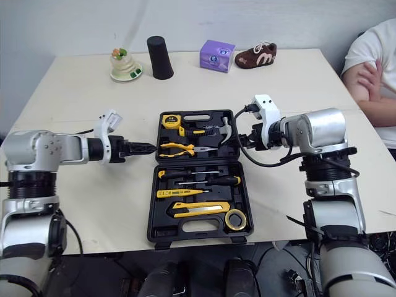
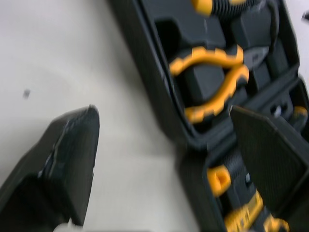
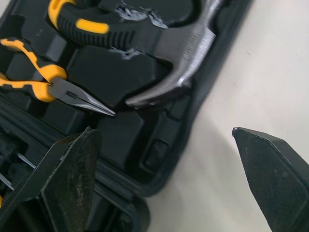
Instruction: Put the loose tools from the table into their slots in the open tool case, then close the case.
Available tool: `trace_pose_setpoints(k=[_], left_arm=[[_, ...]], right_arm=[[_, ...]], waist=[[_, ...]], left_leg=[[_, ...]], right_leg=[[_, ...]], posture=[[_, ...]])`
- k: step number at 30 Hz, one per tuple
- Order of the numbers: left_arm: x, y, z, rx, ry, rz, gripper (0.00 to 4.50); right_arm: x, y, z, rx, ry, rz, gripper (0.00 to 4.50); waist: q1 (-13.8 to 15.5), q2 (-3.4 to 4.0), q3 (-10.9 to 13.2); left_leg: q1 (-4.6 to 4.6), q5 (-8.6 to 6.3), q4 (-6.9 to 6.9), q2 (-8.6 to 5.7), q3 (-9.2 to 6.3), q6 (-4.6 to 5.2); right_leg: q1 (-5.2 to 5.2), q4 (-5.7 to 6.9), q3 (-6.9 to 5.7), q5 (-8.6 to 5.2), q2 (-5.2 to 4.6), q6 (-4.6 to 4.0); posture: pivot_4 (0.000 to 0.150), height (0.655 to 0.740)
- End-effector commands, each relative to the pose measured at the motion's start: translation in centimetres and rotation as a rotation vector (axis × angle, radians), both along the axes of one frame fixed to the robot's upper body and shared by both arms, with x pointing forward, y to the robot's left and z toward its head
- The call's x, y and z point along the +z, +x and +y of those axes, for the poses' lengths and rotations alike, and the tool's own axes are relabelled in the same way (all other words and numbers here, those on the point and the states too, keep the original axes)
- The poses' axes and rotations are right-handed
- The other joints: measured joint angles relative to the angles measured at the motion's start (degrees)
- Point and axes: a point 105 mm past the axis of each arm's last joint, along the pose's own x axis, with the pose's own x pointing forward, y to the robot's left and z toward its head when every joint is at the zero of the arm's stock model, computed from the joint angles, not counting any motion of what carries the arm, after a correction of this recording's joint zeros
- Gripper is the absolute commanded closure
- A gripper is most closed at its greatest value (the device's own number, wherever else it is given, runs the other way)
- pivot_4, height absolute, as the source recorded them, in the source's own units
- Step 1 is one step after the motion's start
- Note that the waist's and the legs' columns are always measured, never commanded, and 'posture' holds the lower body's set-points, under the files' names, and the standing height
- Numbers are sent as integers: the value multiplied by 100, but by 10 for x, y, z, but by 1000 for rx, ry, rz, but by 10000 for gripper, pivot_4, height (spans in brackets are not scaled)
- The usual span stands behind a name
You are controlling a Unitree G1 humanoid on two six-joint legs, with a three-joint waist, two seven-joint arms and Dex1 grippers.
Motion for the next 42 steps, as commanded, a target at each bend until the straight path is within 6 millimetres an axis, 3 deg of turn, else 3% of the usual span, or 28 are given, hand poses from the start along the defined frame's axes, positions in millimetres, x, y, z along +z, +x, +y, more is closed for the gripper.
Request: trace_pose_setpoints(k=[1,4,16,22,27,32,42], left_arm=[[9,9,3,31,45,-43,158],[5,20,4,70,115,-83,158],[-2,33,-11,55,160,-79,158],[-10,31,-11,42,192,-31,158],[-6,24,-25,-24,188,-21,158],[-3,24,-17,3,214,-32,158],[-20,28,-12,34,277,-12,158]], right_arm=[[6,-2,0,-13,18,-41,0],[4,-2,0,-21,1,-57,0],[1,0,2,-44,9,-87,0],[-2,1,0,-66,-15,-97,0],[-4,6,-2,-93,-37,-91,0],[-4,7,2,-87,-29,-95,0],[-9,11,-1,-126,-61,-90,0]], waist=[[-1,-1,0],[-2,-1,0],[9,-1,0],[14,-2,0],[5,-2,0],[-2,-2,0],[-4,-1,0]], left_leg=[[-1,0,0,0,0,0],[0,0,0,-1,1,0],[2,0,3,-2,4,0],[2,2,10,-4,4,4],[2,2,10,-4,4,4],[2,2,9,-3,4,4],[5,3,9,-2,6,4]], right_leg=[[0,0,0,0,0,0],[-1,0,1,0,0,0],[-3,11,3,0,0,0],[-3,20,4,0,-4,0],[-3,21,4,0,-3,0],[-3,20,5,0,-2,0],[-3,21,7,0,-2,0]], posture=[[1500,7400],[1500,7400],[1500,7400],[1500,7400],[1500,7400],[1500,7400],[1500,7400]])
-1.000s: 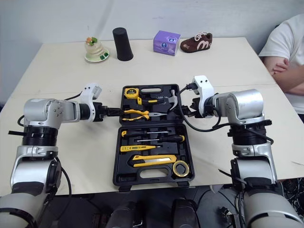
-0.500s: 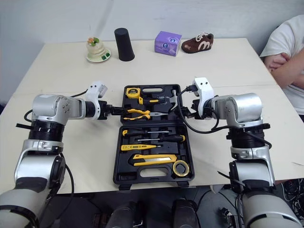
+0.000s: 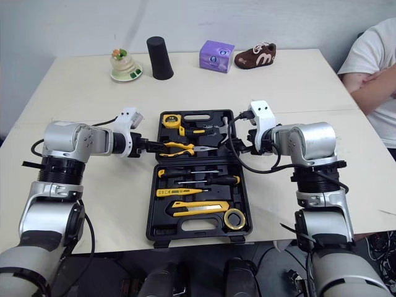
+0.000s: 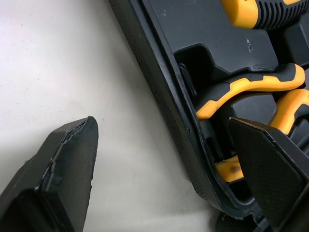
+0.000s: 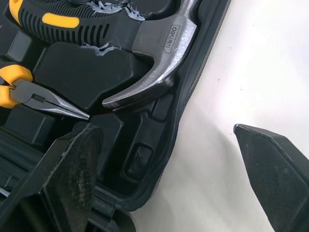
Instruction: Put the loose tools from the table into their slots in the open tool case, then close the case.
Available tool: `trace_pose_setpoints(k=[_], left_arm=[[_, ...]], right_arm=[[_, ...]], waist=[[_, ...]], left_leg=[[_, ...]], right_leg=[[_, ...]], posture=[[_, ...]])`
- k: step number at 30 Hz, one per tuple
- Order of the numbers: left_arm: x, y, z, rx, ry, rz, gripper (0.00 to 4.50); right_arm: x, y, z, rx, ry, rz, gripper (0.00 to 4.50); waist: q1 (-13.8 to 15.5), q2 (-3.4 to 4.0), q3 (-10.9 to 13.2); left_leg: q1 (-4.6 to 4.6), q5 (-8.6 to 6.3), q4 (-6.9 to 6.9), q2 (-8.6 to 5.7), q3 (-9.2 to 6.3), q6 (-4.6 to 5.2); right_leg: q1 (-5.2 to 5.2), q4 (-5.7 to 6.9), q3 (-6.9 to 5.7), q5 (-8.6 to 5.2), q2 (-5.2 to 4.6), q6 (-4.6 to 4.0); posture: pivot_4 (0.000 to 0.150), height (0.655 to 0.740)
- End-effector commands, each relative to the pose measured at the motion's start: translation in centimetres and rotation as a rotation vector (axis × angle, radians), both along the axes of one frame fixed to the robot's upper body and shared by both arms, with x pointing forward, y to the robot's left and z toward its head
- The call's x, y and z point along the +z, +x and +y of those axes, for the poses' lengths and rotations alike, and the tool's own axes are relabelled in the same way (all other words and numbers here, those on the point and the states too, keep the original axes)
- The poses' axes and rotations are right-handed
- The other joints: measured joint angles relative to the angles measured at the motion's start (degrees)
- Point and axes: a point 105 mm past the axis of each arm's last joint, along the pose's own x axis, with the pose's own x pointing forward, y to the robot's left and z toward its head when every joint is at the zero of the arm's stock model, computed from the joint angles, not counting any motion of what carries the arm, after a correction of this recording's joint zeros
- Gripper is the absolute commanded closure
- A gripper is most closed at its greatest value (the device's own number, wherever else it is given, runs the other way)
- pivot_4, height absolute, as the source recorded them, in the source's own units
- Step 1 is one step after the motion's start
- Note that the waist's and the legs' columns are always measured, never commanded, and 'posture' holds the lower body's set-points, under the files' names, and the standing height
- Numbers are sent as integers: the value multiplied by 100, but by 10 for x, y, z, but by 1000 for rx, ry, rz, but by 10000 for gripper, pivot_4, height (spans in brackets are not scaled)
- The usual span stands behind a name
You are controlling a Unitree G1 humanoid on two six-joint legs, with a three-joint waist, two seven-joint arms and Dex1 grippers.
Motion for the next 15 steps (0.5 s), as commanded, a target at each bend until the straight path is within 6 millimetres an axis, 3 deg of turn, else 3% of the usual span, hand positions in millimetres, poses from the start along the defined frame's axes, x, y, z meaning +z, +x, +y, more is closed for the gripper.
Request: trace_pose_setpoints(k=[1,7,10,11,15], left_arm=[[-10,2,4,26,65,12,158],[-7,5,-3,20,69,-14,158],[-8,4,-6,17,68,-13,7919],[-9,4,-6,17,68,-13,12583],[-11,1,-10,-2,61,-7,29176]], right_arm=[[9,7,-5,-40,-37,-39,0],[3,14,-9,-84,-74,-10,0],[0,20,-8,-107,-73,2,0],[-2,21,-7,-111,-72,9,0],[-9,24,1,-113,-46,53,12682]], waist=[[0,0,0],[7,0,0],[4,0,0],[3,0,0],[-10,0,0]], left_leg=[[0,0,0,0,0,0],[8,4,1,0,7,1],[8,4,1,0,8,1],[9,4,1,0,8,1],[8,5,0,1,9,1]], right_leg=[[0,0,0,0,0,0],[1,8,7,0,-2,0],[1,9,8,0,-2,0],[1,10,8,0,-2,0],[1,10,8,0,-1,0]], posture=[[1500,7400],[1500,7400],[1500,7400],[1500,7400],[1500,7400]])
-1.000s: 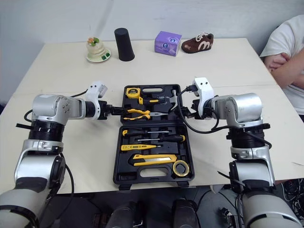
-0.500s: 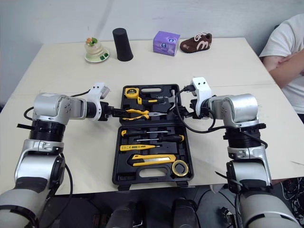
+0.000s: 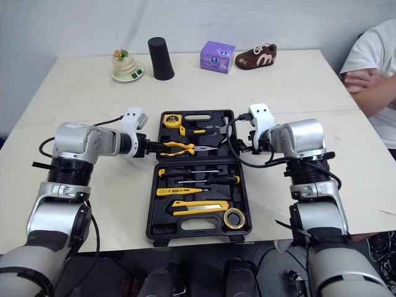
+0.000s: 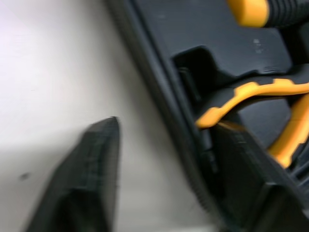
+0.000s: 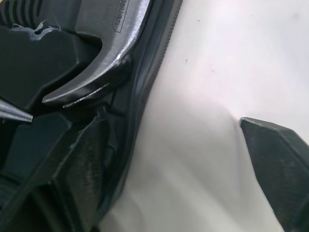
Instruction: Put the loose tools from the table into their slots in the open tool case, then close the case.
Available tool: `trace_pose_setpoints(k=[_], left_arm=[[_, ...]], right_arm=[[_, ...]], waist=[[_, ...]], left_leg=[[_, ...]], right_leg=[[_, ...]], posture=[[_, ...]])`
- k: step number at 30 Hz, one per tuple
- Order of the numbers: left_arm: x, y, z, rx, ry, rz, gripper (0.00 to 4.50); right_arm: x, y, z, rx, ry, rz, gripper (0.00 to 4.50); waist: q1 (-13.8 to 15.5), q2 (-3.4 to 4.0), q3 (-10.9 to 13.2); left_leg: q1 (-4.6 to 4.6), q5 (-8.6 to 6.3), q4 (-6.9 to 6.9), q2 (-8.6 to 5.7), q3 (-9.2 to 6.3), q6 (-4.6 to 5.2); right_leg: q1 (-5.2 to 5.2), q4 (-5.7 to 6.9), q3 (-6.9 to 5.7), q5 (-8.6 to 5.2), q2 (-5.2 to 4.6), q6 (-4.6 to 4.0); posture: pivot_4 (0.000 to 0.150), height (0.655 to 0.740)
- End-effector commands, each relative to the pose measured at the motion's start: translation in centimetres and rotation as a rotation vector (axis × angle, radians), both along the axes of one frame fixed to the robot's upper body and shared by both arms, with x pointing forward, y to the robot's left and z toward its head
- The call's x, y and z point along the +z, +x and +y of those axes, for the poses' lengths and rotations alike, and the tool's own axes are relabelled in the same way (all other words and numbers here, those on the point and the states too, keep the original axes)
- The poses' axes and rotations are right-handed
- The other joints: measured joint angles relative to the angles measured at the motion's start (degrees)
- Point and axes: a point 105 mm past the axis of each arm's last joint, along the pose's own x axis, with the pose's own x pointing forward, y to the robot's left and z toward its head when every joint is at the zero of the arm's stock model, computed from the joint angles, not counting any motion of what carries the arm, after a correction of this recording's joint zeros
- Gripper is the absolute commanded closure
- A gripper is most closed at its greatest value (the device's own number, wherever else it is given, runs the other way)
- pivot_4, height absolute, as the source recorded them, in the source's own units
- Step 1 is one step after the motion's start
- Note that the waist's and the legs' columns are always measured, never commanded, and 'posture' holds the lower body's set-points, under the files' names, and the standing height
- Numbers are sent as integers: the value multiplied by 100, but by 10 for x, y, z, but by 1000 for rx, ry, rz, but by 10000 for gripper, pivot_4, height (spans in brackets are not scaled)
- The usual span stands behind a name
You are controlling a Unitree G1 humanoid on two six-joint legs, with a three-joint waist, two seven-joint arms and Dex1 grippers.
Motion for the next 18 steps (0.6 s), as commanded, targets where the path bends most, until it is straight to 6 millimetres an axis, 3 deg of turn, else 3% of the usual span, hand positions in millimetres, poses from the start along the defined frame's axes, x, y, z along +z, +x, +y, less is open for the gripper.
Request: trace_pose_setpoints(k=[1,3,7,13,16,18], left_arm=[[-5,-3,3,1,20,11,34786],[-5,-4,3,1,21,11,40138],[-4,-2,2,13,4,6,40910],[6,4,-3,29,-48,-75,41307],[34,13,-6,23,-122,-274,41642],[50,17,-3,47,-160,-397,41800]], right_arm=[[7,6,2,-15,16,-17,19228],[6,6,5,-11,25,-5,29163],[4,7,9,-24,71,21,44541],[9,10,12,-69,178,-1,45000],[50,15,24,0,298,-279,45000],[62,14,24,20,321,-387,45000]], waist=[[-5,1,-1],[-7,1,-1],[-4,-1,-2],[6,-5,-5],[10,-5,-4],[1,-5,-4]], left_leg=[[2,0,0,1,0,-1],[4,4,-1,1,0,-5],[5,6,-1,1,0,-6],[7,9,2,-1,-2,-1],[7,14,1,0,-6,-4],[-2,14,0,-1,-5,-4]], right_leg=[[0,1,0,0,1,0],[0,6,1,0,1,0],[1,7,3,0,0,0],[5,10,3,0,-4,0],[5,12,2,0,-3,0],[-3,10,3,1,-3,1]], posture=[[1500,7400],[1500,7400],[1500,7400],[1500,7400],[1500,7400],[1500,7400]])
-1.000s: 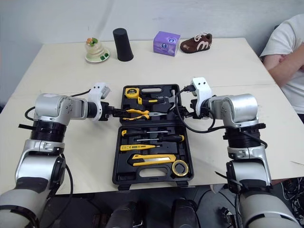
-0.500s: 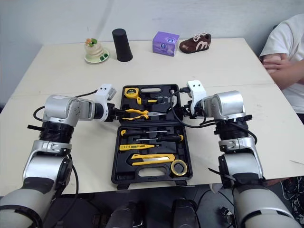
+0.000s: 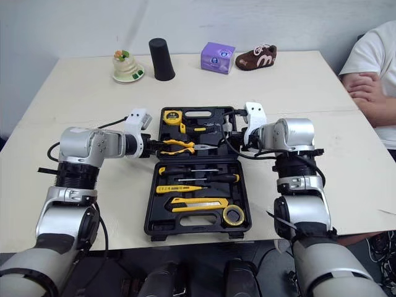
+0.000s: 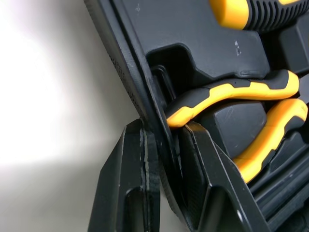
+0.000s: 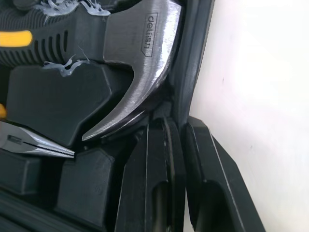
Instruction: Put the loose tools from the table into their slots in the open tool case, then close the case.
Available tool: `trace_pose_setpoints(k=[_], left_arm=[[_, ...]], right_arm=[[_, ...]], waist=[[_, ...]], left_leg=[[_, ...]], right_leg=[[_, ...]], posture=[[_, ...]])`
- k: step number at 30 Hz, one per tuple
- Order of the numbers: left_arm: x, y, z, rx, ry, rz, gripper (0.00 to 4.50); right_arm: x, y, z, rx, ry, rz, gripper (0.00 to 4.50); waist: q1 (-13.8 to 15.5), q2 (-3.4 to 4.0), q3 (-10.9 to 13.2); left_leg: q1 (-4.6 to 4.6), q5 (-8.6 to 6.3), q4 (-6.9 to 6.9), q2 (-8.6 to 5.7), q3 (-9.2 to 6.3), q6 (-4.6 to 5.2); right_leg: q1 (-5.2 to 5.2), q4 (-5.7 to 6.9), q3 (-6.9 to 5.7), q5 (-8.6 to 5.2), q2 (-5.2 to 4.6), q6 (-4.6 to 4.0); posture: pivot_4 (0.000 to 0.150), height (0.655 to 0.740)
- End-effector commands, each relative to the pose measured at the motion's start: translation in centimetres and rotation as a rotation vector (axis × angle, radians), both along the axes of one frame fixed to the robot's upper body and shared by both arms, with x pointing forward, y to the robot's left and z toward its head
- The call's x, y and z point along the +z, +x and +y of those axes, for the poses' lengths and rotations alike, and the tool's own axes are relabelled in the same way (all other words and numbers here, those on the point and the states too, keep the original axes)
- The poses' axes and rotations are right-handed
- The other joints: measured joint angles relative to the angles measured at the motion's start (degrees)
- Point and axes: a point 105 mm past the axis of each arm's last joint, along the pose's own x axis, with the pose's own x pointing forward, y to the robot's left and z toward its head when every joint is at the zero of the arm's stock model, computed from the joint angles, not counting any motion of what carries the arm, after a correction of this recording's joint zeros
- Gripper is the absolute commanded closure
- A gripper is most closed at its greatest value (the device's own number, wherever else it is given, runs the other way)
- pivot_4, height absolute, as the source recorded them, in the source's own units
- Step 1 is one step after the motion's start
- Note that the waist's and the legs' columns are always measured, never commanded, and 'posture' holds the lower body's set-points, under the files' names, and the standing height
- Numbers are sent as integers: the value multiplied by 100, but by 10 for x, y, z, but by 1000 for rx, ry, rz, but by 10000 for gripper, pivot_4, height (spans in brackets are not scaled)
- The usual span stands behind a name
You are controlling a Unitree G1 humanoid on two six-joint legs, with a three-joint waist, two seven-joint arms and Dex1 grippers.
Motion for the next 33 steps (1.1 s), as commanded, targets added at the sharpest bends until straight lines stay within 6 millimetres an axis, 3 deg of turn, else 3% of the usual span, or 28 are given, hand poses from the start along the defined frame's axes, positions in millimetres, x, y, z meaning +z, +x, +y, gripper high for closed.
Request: trace_pose_setpoints(k=[1,3,7,9,13,17,19,24,25,28,32,33], left_arm=[[47,9,4,24,-80,-273,42057],[54,10,13,57,-63,-382,42302],[60,8,22,43,110,-613,44354],[76,-2,29,58,95,-843,44471],[54,-16,46,76,238,-920,44521],[30,-36,43,-69,430,-1012,44764],[17,-43,51,-38,431,-1001,44764],[4,-57,53,-61,452,-1009,44764],[3,-61,52,-69,430,-1008,44910],[-1,-72,51,-107,421,-987,32210],[-5,-87,71,-86,407,-897,14493],[-7,-96,85,-64,399,-847,10506]], right_arm=[[58,0,10,61,93,-327,45000],[71,3,-1,4,19,-518,45000],[73,-1,-7,7,-121,-722,45000],[60,-8,-15,19,-276,-872,45000],[45,-25,-24,74,-513,-1133,45000],[15,-31,-34,169,-722,-1196,45000],[-4,-40,-40,224,-797,-1214,45000],[-38,-59,-48,358,-822,-1169,45000],[-40,-61,-48,364,-816,-1163,40883],[-39,-64,-50,385,-784,-1145,28141],[-35,-69,-62,398,-747,-1086,9160],[-38,-76,-67,434,-709,-1032,4406]], waist=[[-5,0,2],[-6,0,2],[-44,0,2],[-45,0,2],[-67,-1,2],[-93,-1,2],[-105,-1,2],[-111,-2,2],[-116,-2,2],[-125,-6,-1],[-143,-6,-1],[-136,-6,-1]], left_leg=[[-6,0,-2,-1,1,0],[-21,0,-7,-1,2,0],[-82,1,-7,-4,15,-1],[-85,1,-11,-3,15,-1],[-86,0,-16,-5,17,1],[-80,1,-3,-2,18,7],[-77,3,2,1,15,9],[-50,3,1,2,9,10],[-15,3,-5,5,9,10],[34,0,-17,10,4,8],[30,0,-19,13,5,7],[30,0,-17,13,3,7]], right_leg=[[-7,-1,0,0,0,0],[-25,-3,-1,0,2,0],[-101,3,2,1,2,2],[-104,1,-5,1,2,2],[-105,-9,-11,1,-6,2],[-96,-1,-12,2,-11,3],[-90,3,-14,2,-10,3],[-60,0,-18,1,-12,3],[-20,-9,-19,1,-10,3],[35,-28,-22,1,-6,2],[28,-24,-19,1,-8,2],[29,-23,-19,1,-8,2]], posture=[[1500,7400],[1500,7400],[1500,7400],[1500,7400],[1500,7400],[1500,7400],[1500,7400],[1500,7400],[1500,7400],[1500,7400],[1500,7400],[1500,7400]])
